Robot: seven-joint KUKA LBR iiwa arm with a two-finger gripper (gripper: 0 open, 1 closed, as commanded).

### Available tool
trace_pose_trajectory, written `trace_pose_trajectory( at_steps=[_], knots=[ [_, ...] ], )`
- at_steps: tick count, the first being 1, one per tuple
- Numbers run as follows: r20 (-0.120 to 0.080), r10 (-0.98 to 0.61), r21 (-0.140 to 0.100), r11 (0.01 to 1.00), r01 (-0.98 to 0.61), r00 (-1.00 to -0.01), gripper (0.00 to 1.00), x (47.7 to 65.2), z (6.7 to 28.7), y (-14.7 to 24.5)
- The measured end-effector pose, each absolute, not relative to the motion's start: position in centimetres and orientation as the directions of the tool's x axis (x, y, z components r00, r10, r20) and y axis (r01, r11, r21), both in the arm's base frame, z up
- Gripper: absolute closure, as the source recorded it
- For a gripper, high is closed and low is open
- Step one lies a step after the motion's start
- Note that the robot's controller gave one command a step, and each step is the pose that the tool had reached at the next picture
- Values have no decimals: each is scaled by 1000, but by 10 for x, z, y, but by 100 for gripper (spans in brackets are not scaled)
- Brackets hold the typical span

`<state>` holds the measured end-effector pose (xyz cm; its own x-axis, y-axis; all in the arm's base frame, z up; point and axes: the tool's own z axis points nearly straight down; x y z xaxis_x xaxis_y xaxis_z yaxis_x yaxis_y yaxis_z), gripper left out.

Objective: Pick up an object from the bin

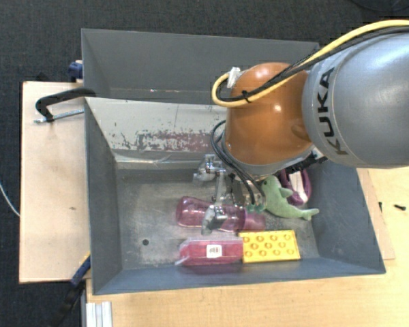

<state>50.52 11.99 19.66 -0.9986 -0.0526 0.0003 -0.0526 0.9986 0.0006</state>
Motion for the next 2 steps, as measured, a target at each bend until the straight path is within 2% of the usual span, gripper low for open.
trace_pose_trajectory(
  at_steps=[1,2],
  knots=[
    [-11,-132,1,991,-132,-991,0,539,150,128],
    [5,-168,3,986,-168,-986,0,559,124,108]
  ],
)
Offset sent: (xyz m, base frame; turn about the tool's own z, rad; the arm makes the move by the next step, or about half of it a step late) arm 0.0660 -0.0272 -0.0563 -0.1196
